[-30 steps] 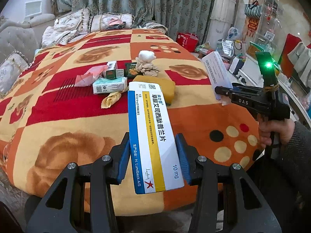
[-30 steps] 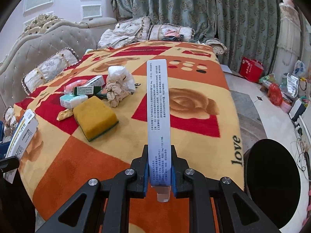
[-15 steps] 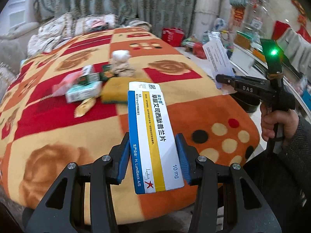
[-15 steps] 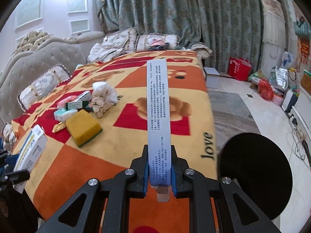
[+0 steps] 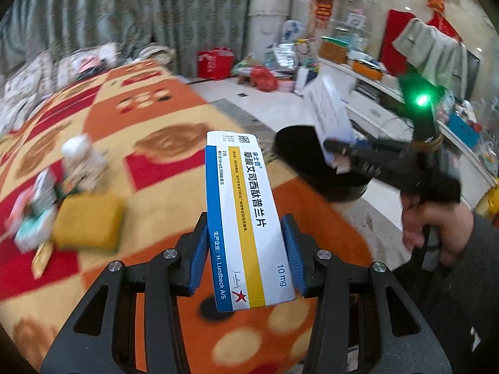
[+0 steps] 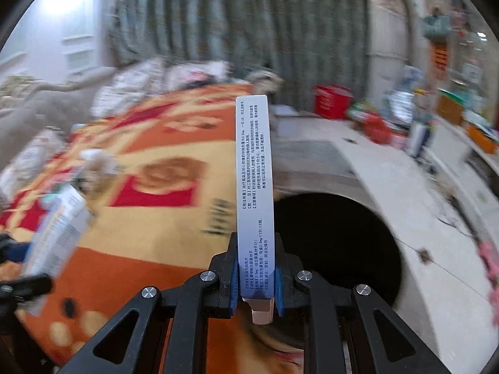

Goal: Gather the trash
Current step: 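Carry both medicine boxes over the black bin and open both tools, then move both open tools back over the trash on the bed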

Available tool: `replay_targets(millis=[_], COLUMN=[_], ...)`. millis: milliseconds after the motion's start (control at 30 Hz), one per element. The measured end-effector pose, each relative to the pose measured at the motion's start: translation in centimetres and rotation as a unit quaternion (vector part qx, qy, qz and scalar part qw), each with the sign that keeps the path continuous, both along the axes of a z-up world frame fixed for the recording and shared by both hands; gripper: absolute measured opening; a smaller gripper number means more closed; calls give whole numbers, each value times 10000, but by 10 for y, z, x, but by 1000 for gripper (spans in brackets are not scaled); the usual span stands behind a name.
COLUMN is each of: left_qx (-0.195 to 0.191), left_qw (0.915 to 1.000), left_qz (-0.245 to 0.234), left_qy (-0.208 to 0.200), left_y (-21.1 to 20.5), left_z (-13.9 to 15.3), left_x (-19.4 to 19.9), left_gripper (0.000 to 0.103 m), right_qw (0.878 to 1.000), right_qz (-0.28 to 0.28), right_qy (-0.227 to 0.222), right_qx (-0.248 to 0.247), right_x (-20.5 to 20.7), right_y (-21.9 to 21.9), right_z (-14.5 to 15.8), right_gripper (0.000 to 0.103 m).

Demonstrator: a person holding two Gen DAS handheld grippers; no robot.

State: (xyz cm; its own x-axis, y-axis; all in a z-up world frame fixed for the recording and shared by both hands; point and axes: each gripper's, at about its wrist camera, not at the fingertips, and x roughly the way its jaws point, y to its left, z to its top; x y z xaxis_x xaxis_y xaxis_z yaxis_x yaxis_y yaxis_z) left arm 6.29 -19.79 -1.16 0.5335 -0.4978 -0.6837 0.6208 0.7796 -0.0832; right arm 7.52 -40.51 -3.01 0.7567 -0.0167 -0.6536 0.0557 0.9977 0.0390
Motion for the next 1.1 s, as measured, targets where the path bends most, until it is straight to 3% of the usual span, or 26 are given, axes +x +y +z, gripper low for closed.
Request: replay_targets(millis=[300, 600, 667, 733, 967, 1100], left_qx=[-50, -84, -23, 42, -24, -161], left_qw=[9976, 9966, 9965, 9970, 9980, 9983], left_qz=[-694, -760, -751, -678, -476, -168], left_qy=[-29, 305, 369, 369, 420, 527], left_y=[-91, -143, -148, -149, -129, -95], left_z=[4, -17, -21, -24, -23, -16], left_x=[47, 89, 92, 94, 94, 89], left_gripper=[43, 45, 47, 55, 57, 57], right_qw=[9963, 9899, 9879, 9871, 9880, 9902], right_qz=[-721, -1097, -1203, -1260, -1312, -1223], right_qy=[252, 428, 477, 438, 354, 164], right_qx=[401, 788, 854, 889, 731, 654], right_x=[2, 3, 4, 3, 4, 4], right_y=[-59, -84, -88, -89, -84, -75], right_z=[-12, -26, -27, -26, -19, -10], right_gripper=[17, 18, 31, 41, 42, 42])
